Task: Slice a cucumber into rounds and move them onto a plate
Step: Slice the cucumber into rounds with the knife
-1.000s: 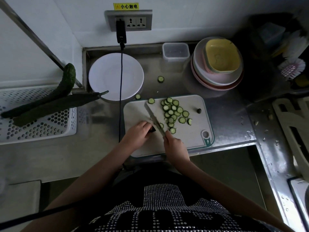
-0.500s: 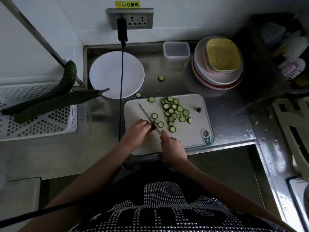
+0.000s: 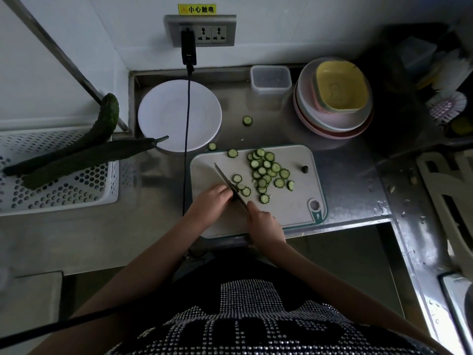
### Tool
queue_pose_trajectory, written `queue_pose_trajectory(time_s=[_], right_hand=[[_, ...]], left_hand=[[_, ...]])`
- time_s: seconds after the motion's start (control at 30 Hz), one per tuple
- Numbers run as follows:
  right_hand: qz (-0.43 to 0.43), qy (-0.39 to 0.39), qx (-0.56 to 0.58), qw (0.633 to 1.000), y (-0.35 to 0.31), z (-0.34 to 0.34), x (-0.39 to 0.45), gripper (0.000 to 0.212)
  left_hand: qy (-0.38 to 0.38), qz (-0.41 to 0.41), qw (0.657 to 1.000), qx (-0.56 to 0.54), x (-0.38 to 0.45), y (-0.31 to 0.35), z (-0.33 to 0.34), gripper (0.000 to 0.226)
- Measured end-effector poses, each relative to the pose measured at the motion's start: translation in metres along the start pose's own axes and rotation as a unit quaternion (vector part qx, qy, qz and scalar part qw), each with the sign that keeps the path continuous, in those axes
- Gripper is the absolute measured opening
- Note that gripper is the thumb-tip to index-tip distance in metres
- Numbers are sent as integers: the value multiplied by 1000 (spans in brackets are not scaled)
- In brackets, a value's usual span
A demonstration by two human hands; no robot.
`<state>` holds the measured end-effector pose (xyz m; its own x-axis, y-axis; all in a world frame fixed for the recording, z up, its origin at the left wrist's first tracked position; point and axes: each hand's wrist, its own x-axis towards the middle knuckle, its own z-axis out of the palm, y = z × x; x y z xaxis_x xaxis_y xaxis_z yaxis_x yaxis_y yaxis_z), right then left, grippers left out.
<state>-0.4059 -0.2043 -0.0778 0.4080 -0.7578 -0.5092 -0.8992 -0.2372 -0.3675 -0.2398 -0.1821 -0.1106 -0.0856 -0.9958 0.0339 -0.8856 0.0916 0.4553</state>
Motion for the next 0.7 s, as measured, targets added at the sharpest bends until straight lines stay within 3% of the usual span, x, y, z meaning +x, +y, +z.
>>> queue_pose_trajectory(time_s=[0.1, 0.27, 0.47, 0.7], right_hand=[[9, 15, 46, 999, 2, -2, -2, 10], [-21, 52, 71, 996, 0, -3, -11, 11], [-31, 45, 41, 998, 1, 2, -12, 12], [-30, 46, 21, 998, -2, 5, -9, 14]], left_hand=[[-13, 38, 999, 34, -3, 0, -2, 32], [10, 59, 997, 40, -6, -3, 6, 24], [4, 44, 998, 35, -8, -10, 16, 34], [3, 29, 999, 29, -8, -7, 13, 29]])
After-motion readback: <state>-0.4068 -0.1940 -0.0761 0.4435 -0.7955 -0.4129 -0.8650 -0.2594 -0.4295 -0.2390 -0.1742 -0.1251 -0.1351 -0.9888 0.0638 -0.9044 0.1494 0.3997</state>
